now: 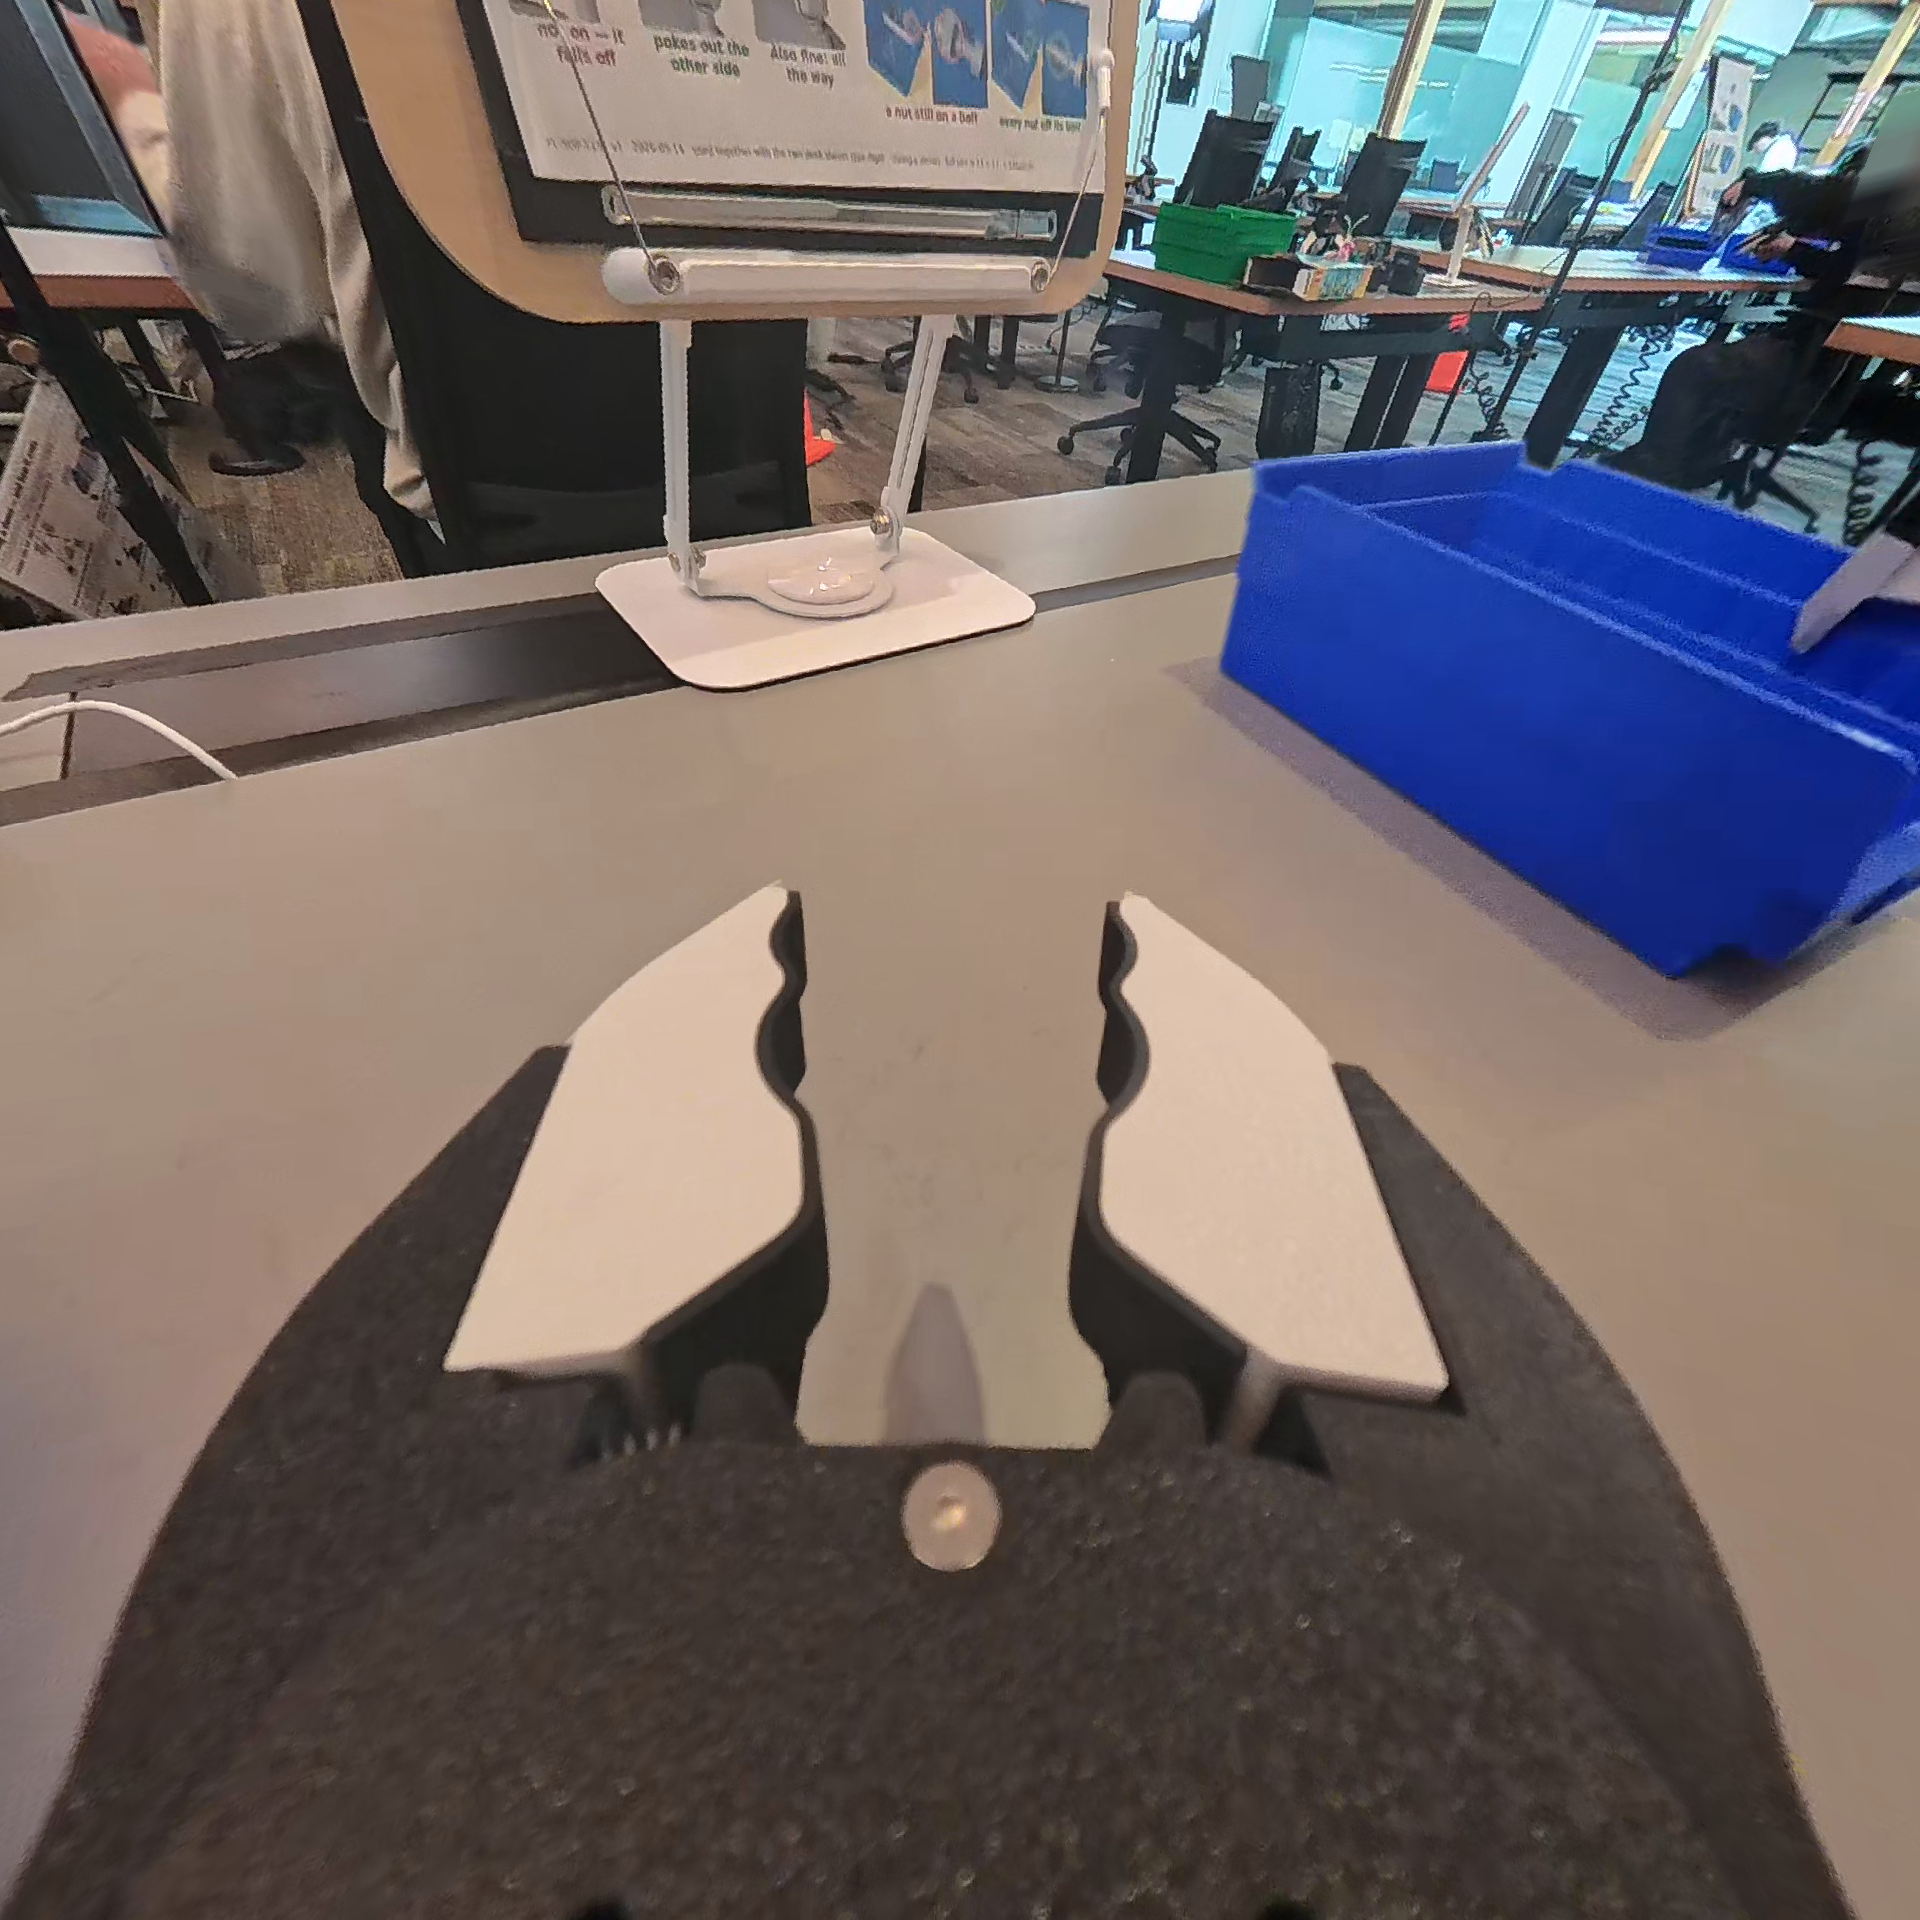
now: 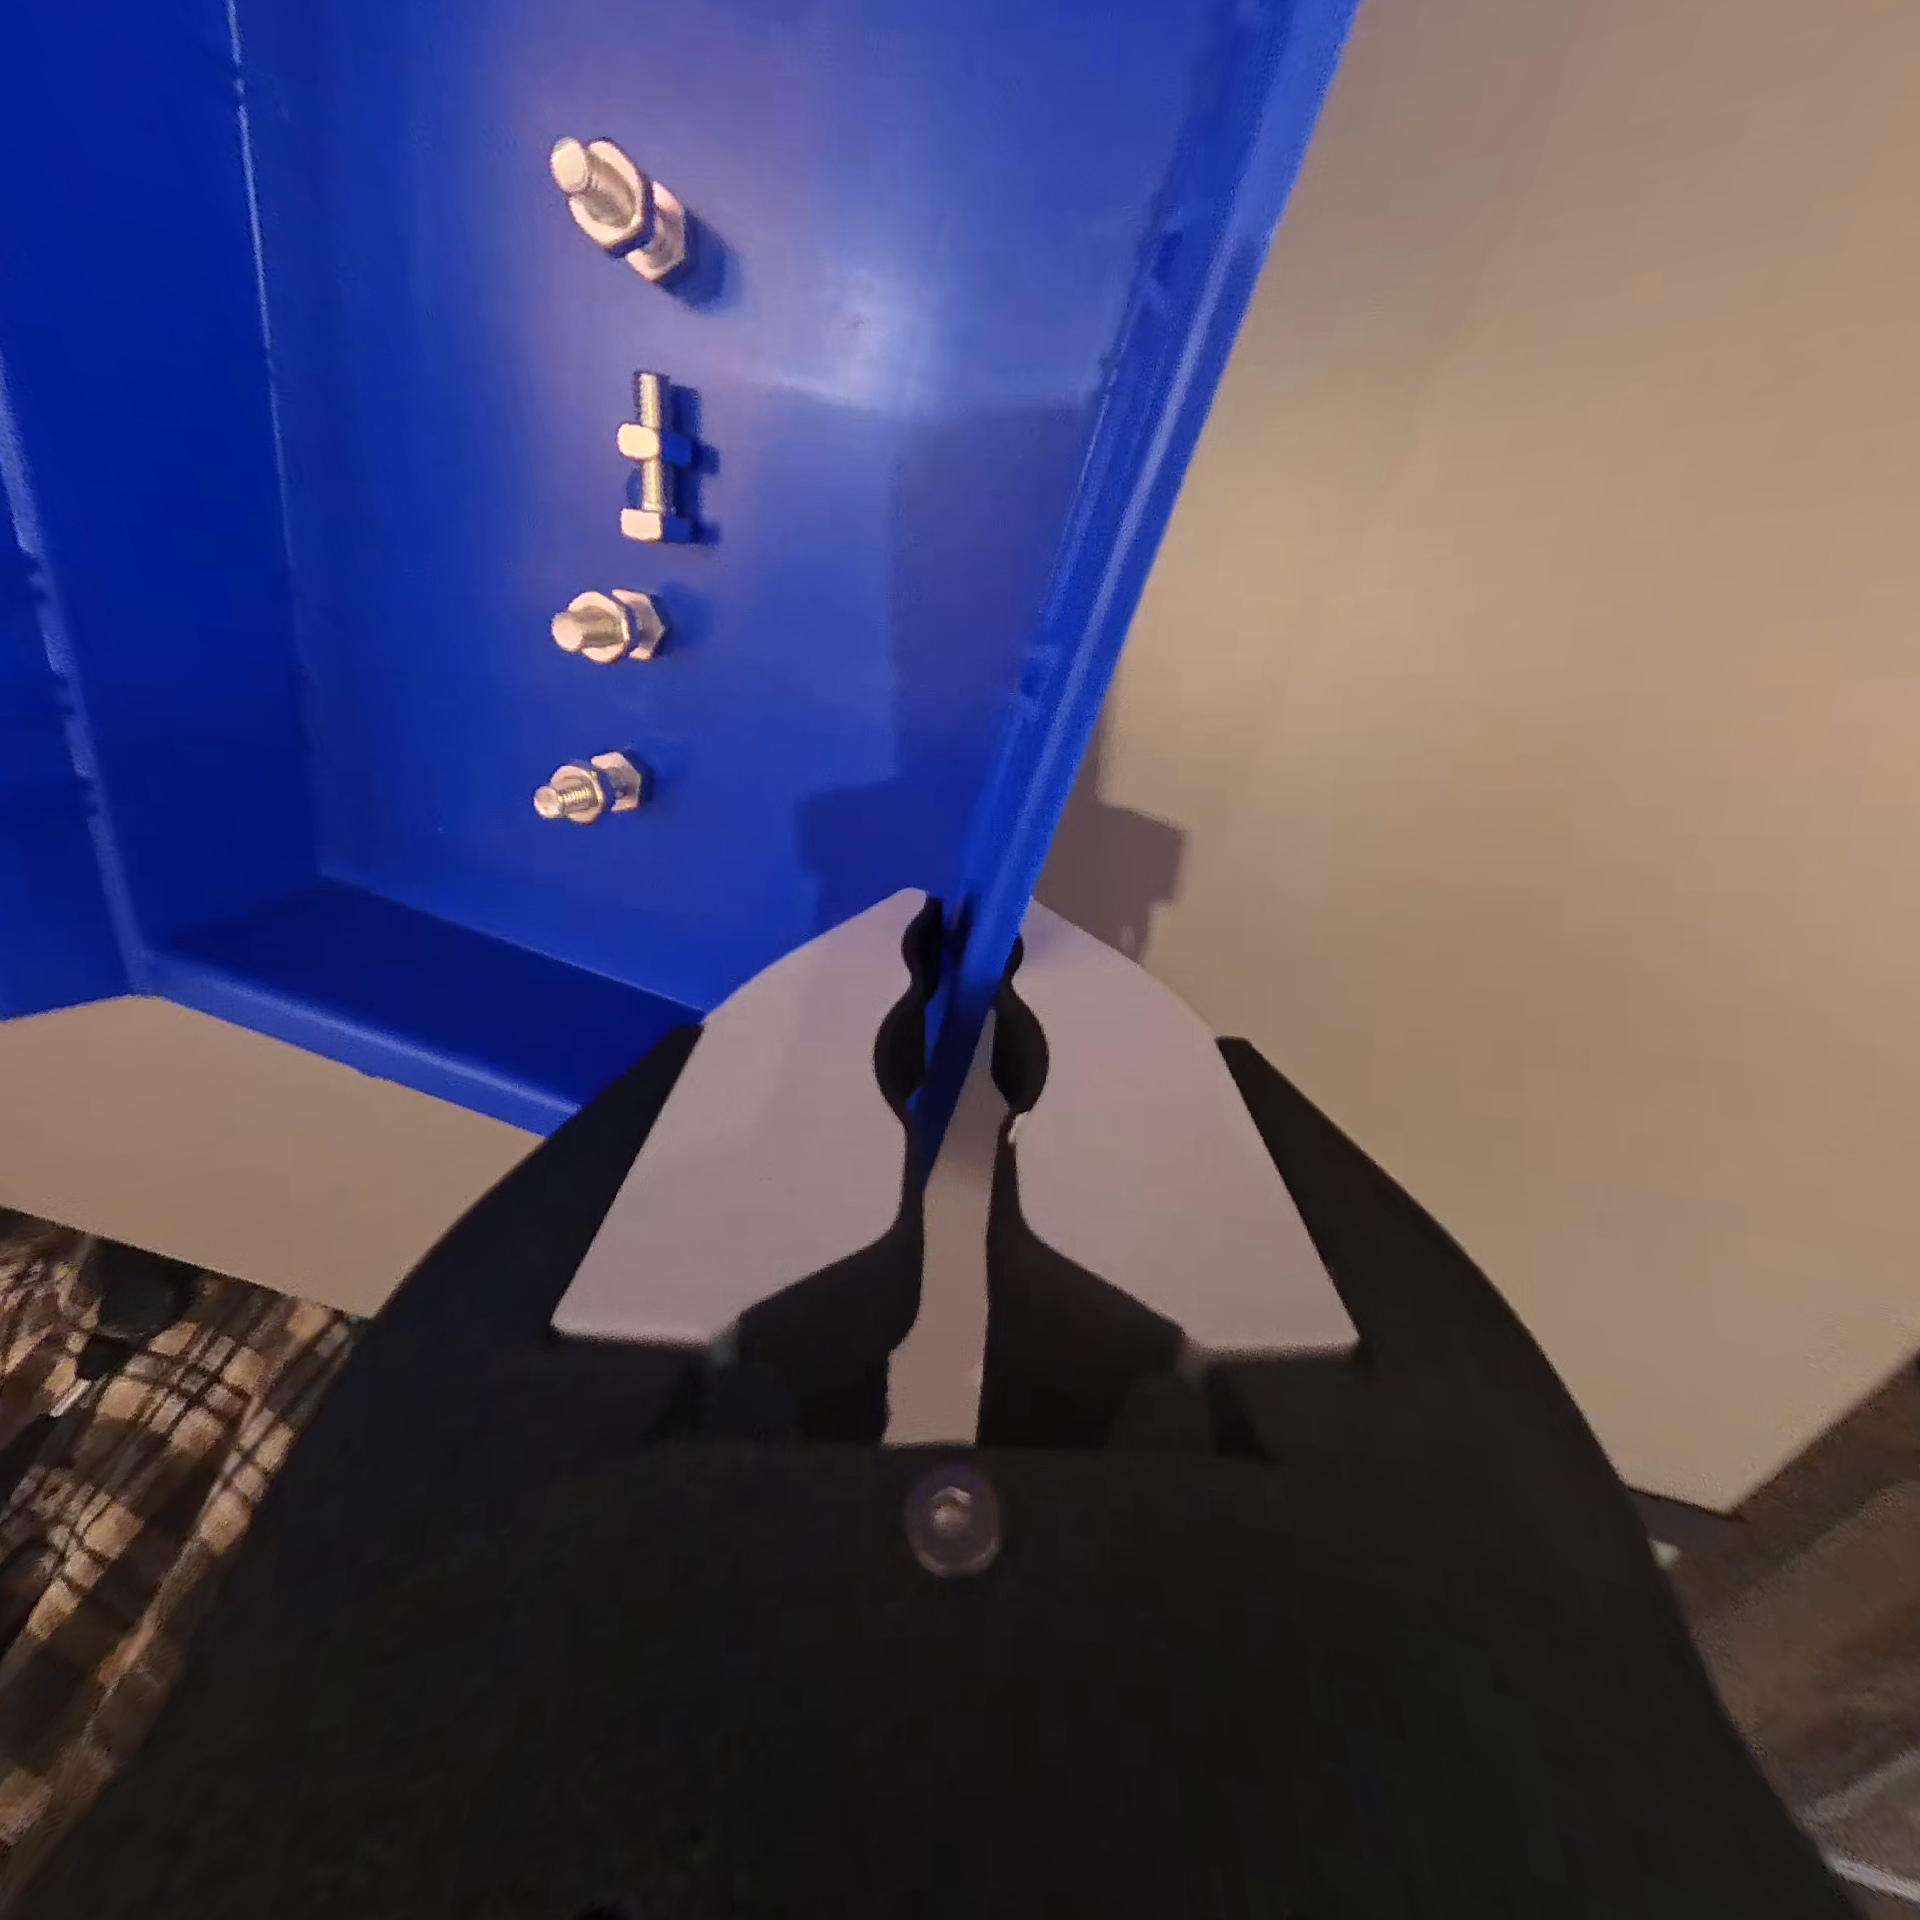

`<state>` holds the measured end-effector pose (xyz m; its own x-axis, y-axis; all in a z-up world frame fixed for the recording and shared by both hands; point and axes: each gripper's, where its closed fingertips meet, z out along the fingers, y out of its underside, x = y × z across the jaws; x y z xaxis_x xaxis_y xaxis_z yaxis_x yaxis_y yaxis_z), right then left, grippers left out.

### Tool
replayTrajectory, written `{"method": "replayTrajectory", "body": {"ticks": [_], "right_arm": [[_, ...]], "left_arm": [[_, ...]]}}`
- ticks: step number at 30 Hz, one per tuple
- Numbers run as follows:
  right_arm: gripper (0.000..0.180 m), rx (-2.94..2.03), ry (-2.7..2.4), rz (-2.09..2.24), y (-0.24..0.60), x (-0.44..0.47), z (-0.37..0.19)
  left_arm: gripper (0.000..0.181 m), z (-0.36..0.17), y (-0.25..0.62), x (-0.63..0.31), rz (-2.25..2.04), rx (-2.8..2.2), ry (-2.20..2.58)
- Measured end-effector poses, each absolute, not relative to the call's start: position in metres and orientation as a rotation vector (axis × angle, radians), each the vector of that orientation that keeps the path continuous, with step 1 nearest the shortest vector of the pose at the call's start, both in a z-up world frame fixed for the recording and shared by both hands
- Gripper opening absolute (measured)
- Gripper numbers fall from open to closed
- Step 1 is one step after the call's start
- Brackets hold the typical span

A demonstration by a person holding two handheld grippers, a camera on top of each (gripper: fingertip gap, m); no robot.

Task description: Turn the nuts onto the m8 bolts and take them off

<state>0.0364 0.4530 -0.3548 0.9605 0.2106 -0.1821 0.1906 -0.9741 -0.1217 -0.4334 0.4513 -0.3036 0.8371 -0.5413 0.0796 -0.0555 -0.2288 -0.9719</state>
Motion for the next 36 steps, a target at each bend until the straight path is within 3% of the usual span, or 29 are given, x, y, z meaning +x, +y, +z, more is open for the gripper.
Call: {"method": "replayTrajectory", "body": {"ticks": [12,27,34,36], "right_arm": [[0.006,-2.981,-0.545,0.399,0.460,-0.146,-0.354],[0.010,-2.971,-0.643,0.499,0.437,-0.298,-0.351],[0.060,-2.730,-0.635,0.817,0.440,-0.331,-0.312],[0.066,-2.619,-0.652,0.846,0.442,-0.319,-0.295]], "left_arm": [[0.054,-0.284,0.441,-0.450,-0.536,-1.729,0.392],[0.054,-0.242,0.393,-0.531,-0.360,-1.881,0.370],[0.057,-0.222,0.393,-0.670,-0.070,-2.077,0.233],[0.064,-0.225,0.393,-0.723,0.071,-2.178,0.169]]}}
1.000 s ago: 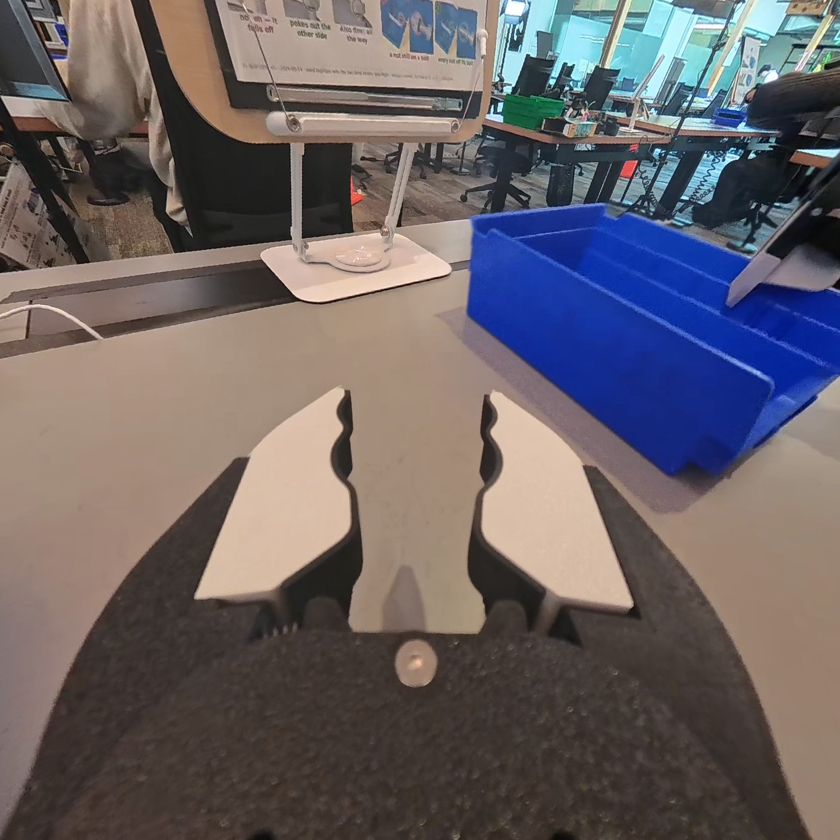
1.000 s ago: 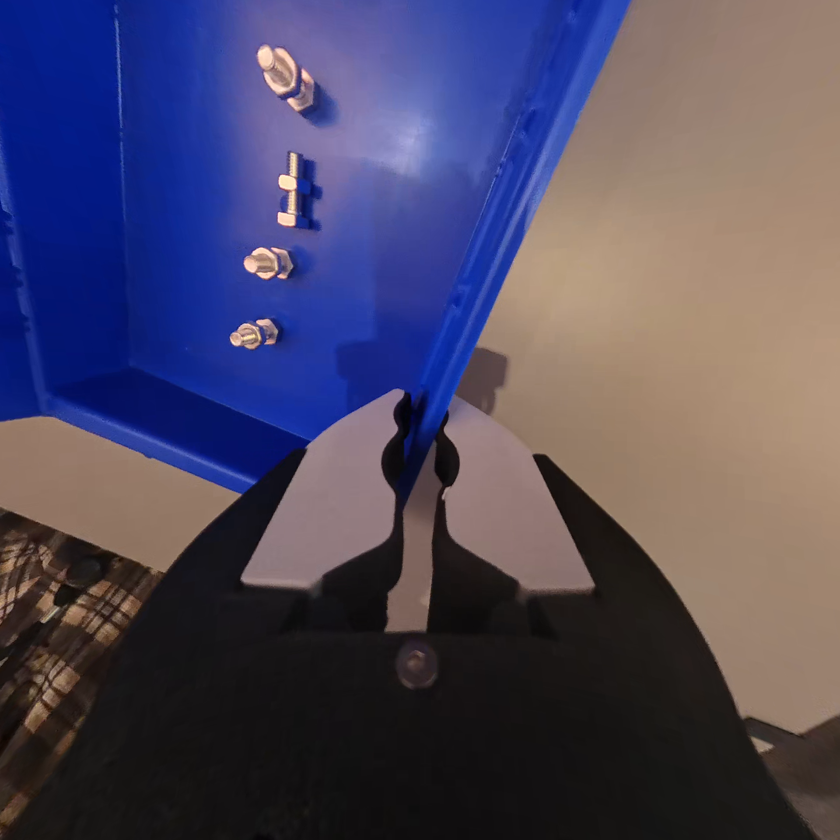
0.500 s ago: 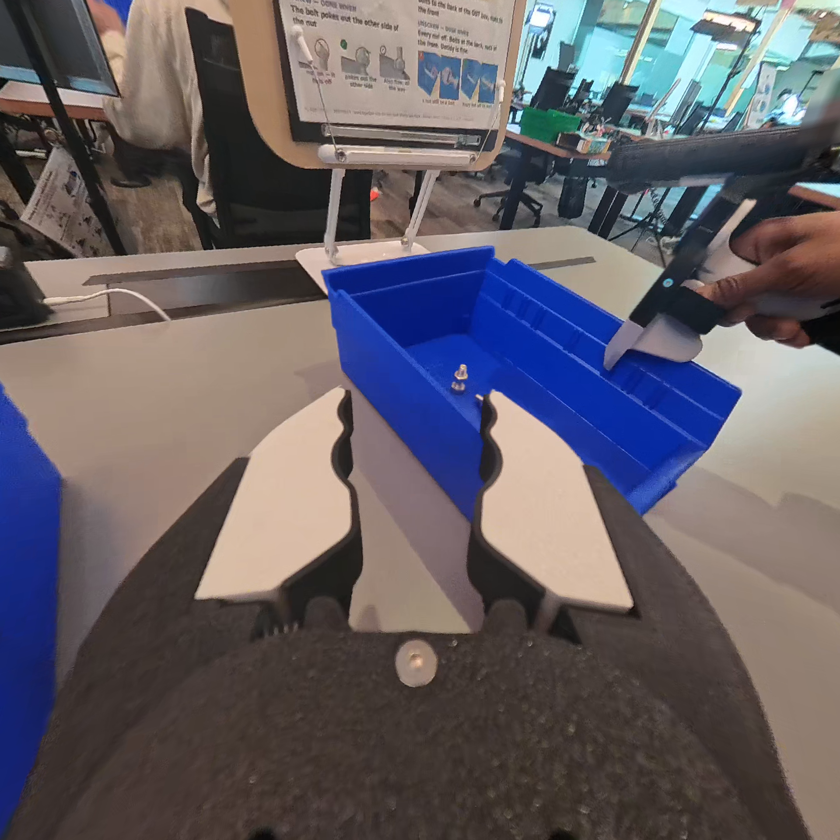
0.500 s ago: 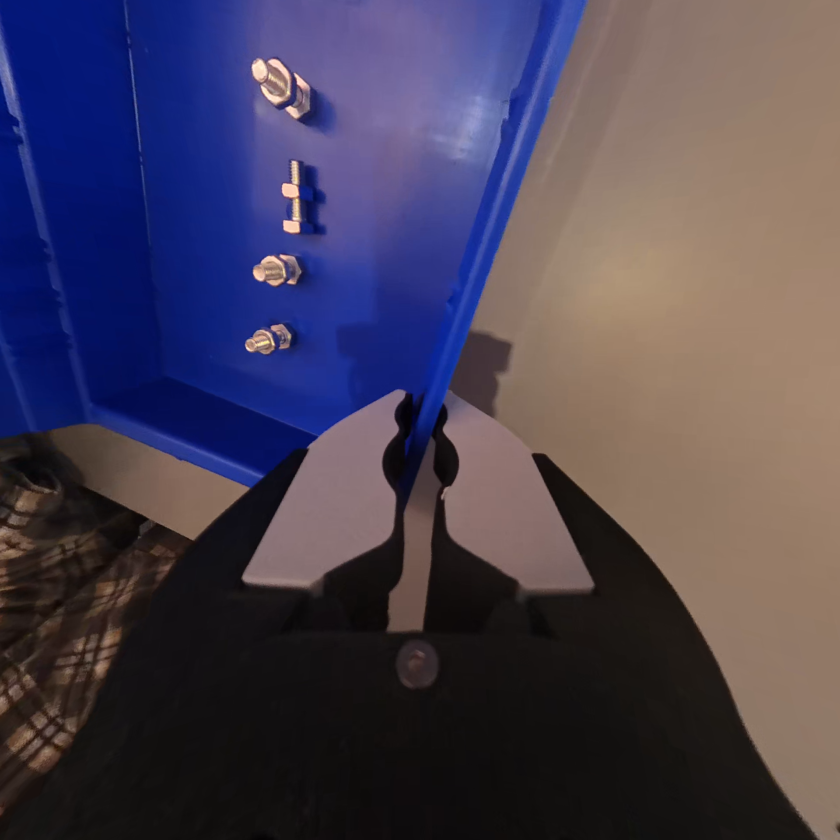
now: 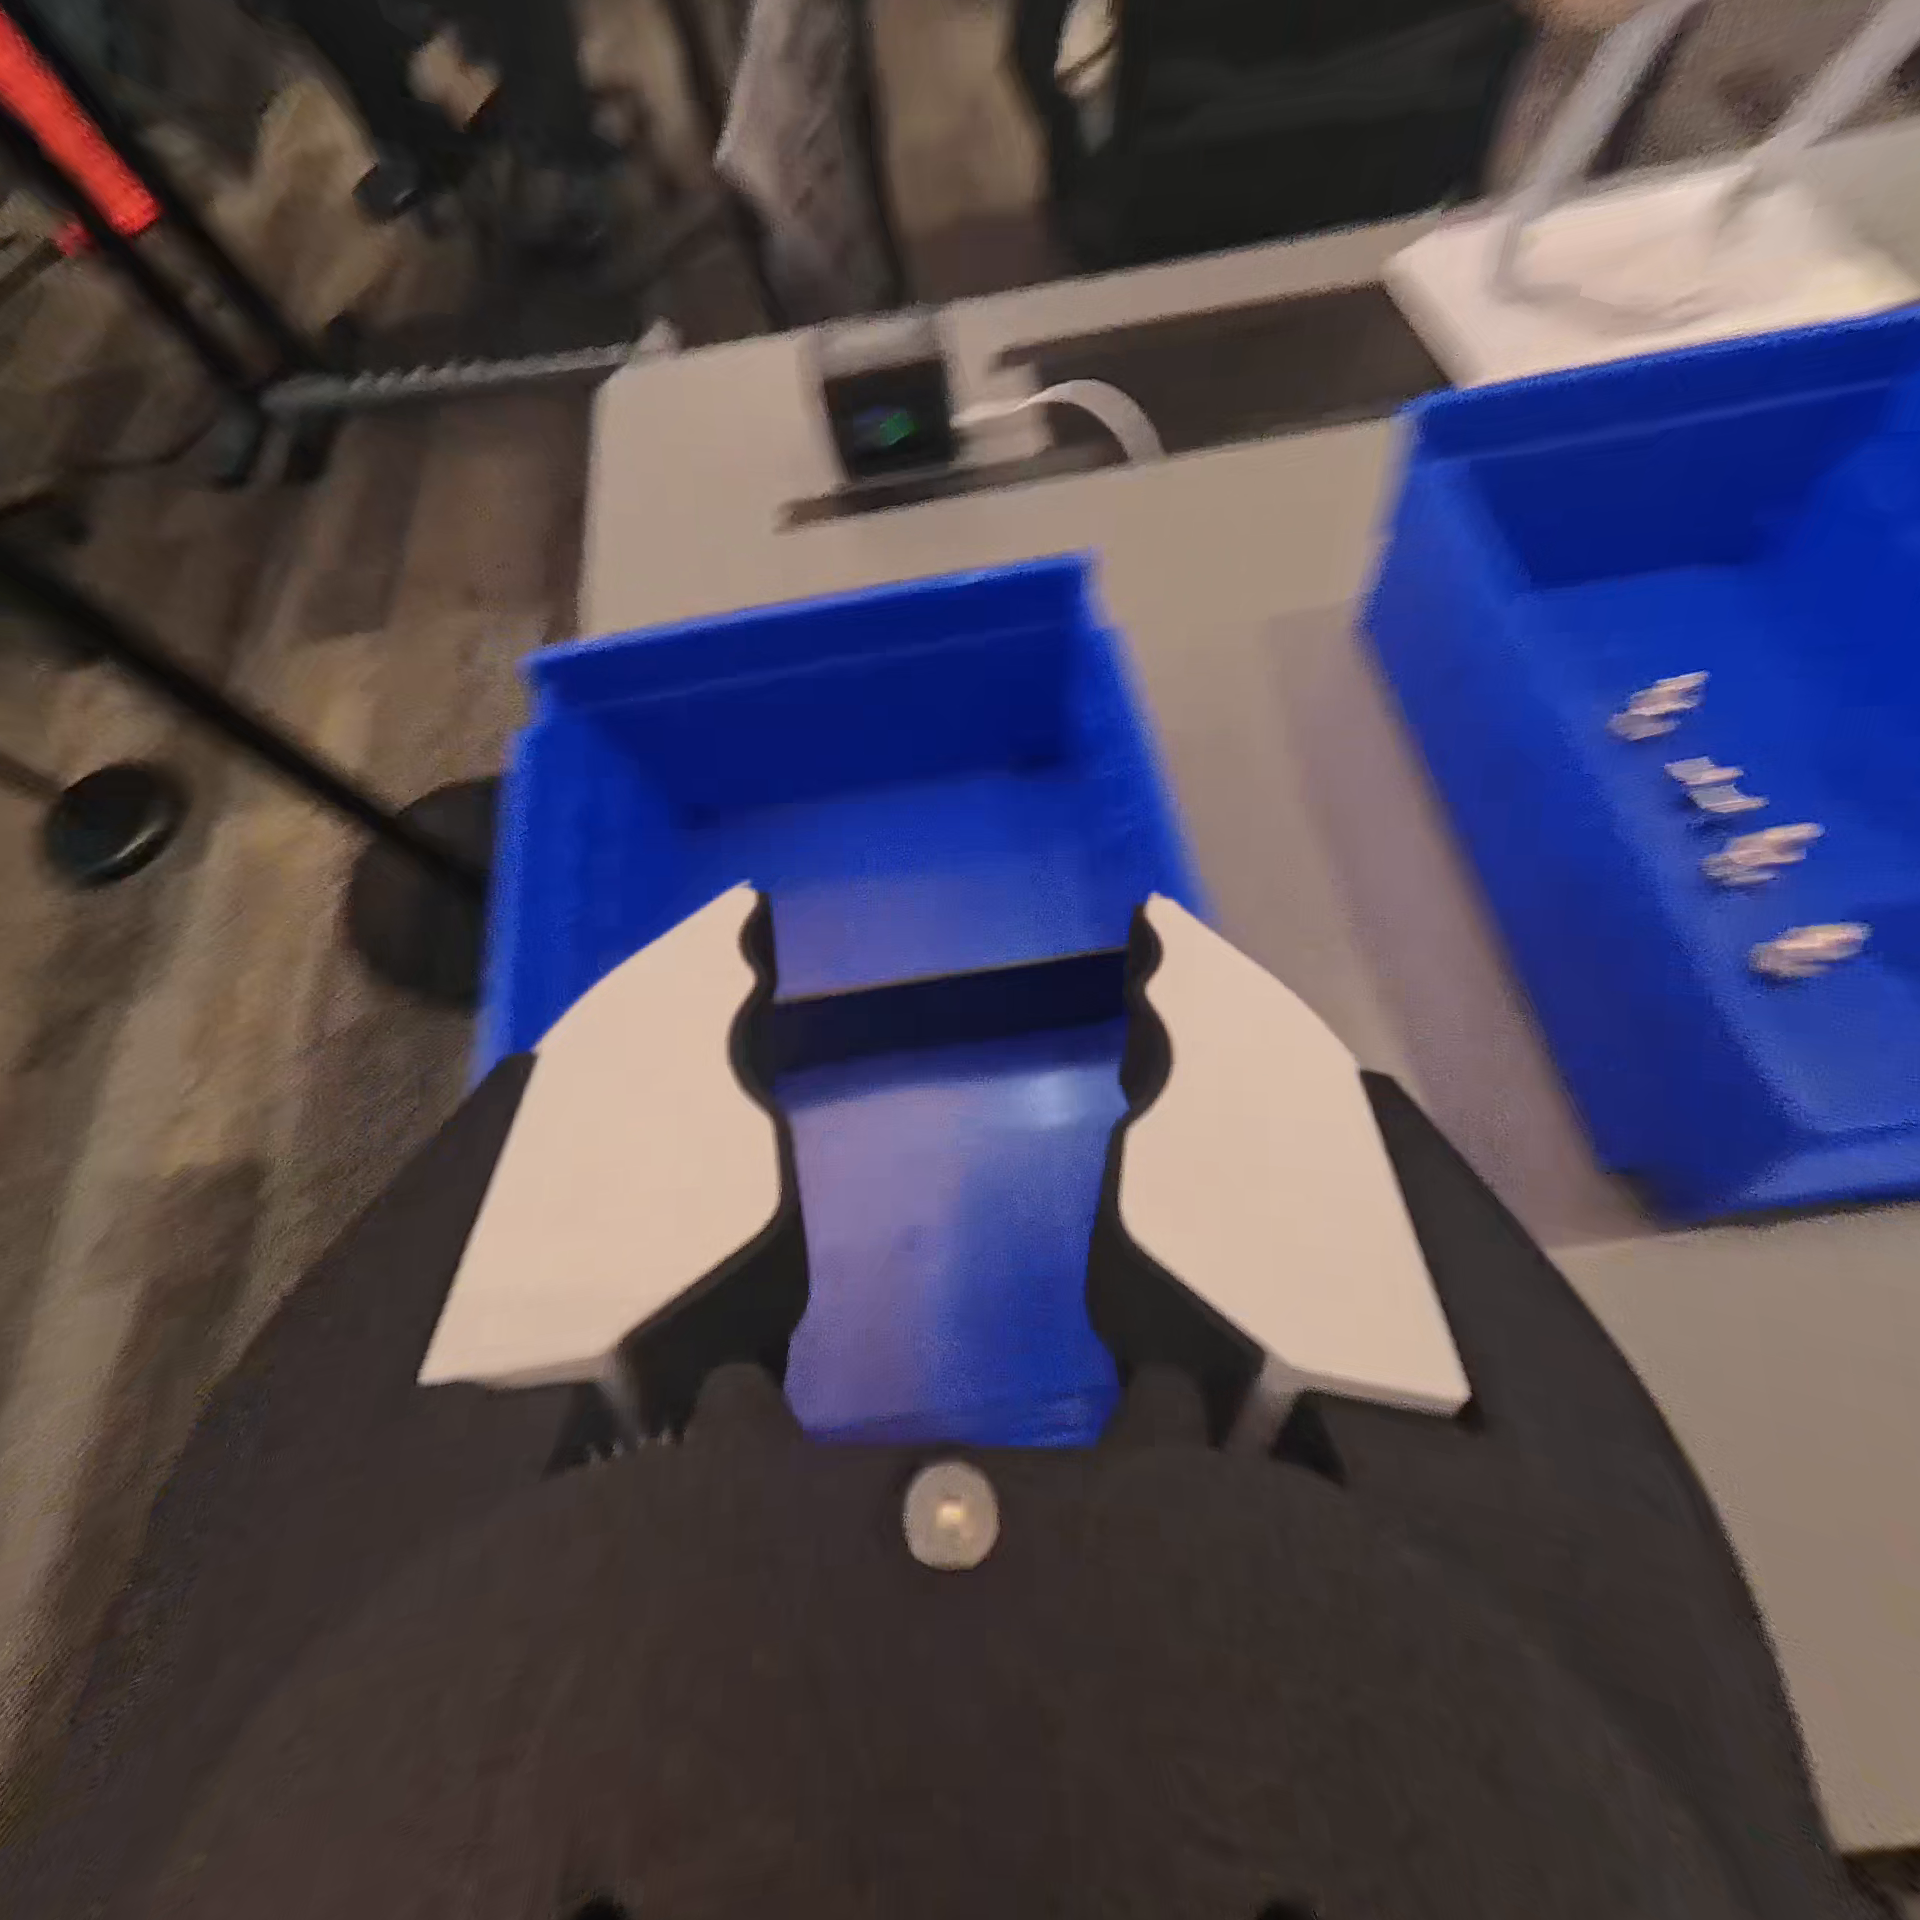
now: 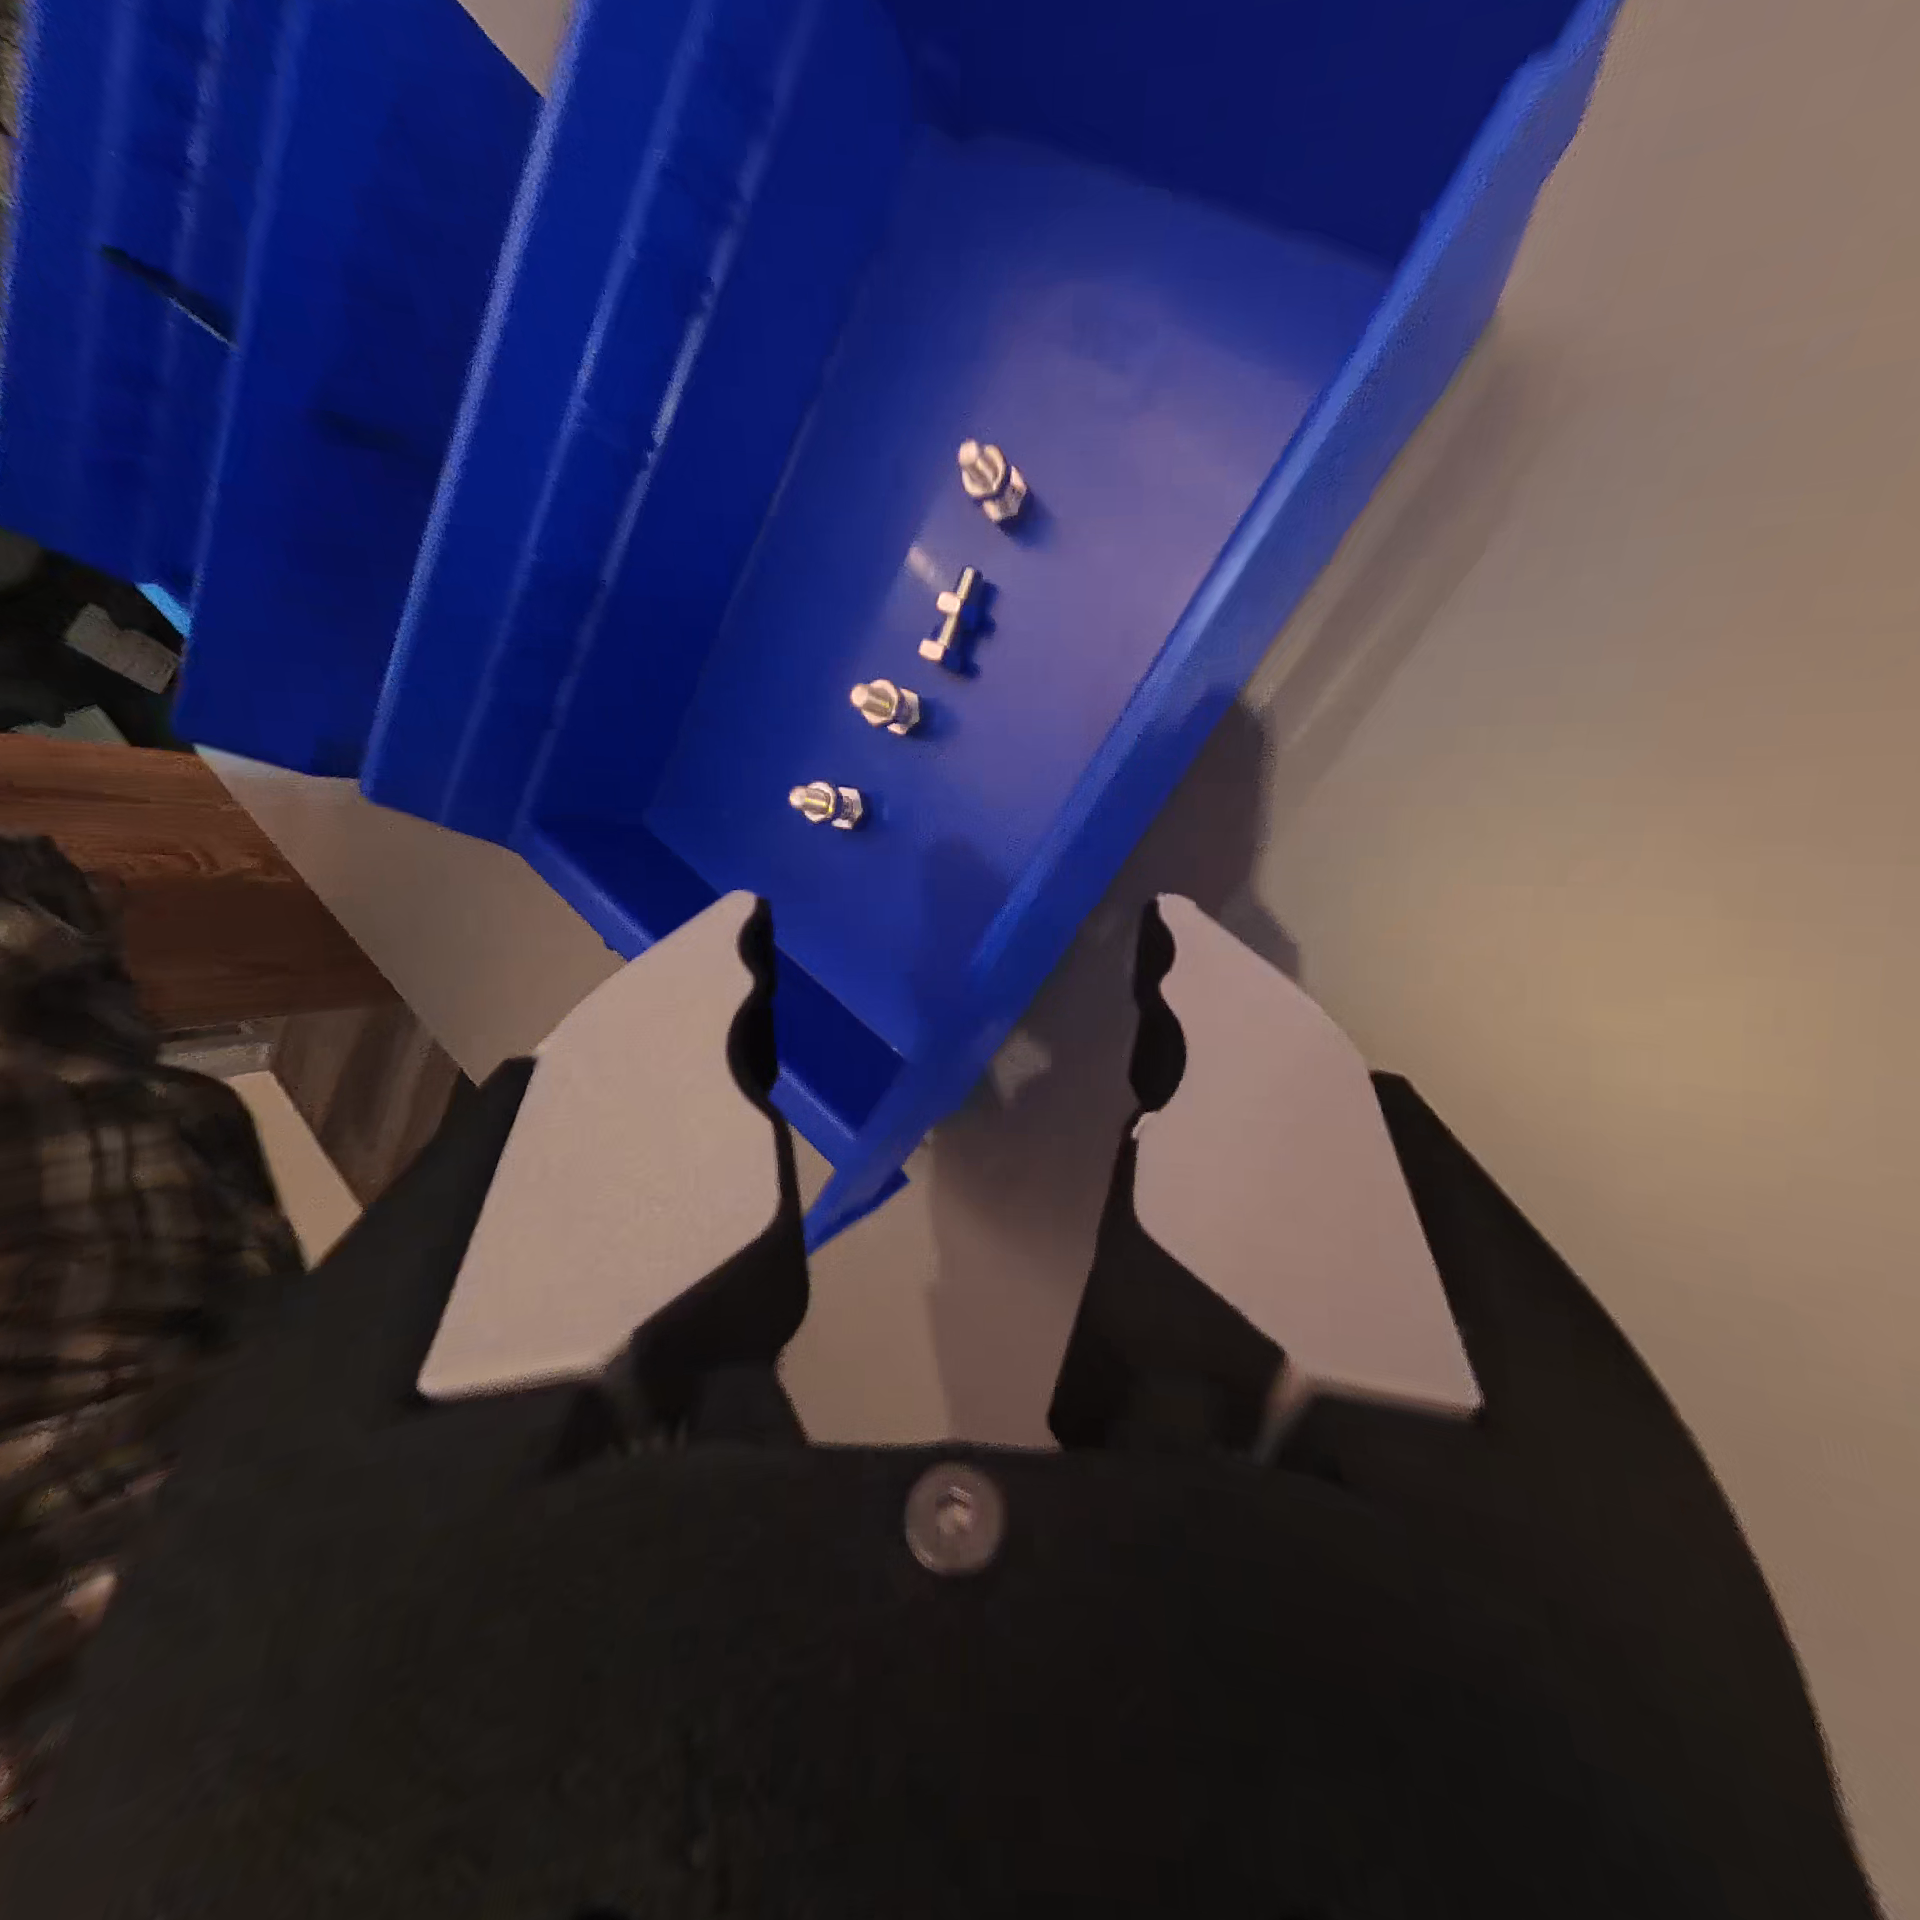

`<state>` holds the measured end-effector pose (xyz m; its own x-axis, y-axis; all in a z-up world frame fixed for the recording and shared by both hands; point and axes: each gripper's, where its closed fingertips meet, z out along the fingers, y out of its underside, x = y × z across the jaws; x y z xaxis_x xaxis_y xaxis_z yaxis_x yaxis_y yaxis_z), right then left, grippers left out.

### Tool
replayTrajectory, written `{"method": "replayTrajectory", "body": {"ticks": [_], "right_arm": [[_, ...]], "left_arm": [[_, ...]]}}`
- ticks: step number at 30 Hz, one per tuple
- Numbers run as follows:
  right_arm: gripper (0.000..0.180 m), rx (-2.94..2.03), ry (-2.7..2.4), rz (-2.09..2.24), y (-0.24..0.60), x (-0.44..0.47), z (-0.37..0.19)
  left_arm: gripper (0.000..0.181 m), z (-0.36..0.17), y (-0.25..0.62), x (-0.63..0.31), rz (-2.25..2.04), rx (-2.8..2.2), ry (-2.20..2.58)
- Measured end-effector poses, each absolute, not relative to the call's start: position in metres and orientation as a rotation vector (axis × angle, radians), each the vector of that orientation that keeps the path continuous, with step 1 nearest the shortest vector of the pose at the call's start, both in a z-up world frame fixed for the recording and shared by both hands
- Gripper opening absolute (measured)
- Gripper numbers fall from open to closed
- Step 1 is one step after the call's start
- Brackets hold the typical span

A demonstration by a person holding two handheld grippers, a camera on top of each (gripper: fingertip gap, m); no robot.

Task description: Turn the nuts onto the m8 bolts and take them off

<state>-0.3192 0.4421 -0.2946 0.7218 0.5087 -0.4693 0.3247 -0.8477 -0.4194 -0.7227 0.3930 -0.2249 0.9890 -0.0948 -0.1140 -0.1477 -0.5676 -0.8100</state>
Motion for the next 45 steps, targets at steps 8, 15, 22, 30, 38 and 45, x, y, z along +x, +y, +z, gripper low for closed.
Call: {"method": "replayTrajectory", "body": {"ticks": [8,15,22,30,38,45], "right_arm": [[0.074,-2.401,-0.649,0.978,0.408,-0.252,-0.277],[0.069,-2.434,-0.636,0.990,0.376,-0.207,-0.302],[0.062,-2.439,-0.620,1.032,0.364,-0.192,-0.310],[0.051,-2.406,-0.570,1.077,0.365,-0.178,-0.306],[0.041,-2.363,-0.480,1.161,0.368,-0.159,-0.303],[0.038,-2.313,-0.470,1.159,0.369,-0.146,-0.295]], "left_arm": [[0.074,-0.269,0.395,-0.855,0.182,-2.512,-0.114],[0.071,-0.320,0.390,-0.877,0.132,-2.712,-0.227],[0.041,-0.355,0.380,-0.867,-0.017,-2.860,-0.248],[0.004,-0.358,0.378,-0.849,-0.130,-2.935,-0.255],[0.005,-0.348,0.373,-0.847,-0.233,-2.873,-0.420],[0.003,-0.300,0.380,-0.837,-0.354,-2.766,-0.454]]}}
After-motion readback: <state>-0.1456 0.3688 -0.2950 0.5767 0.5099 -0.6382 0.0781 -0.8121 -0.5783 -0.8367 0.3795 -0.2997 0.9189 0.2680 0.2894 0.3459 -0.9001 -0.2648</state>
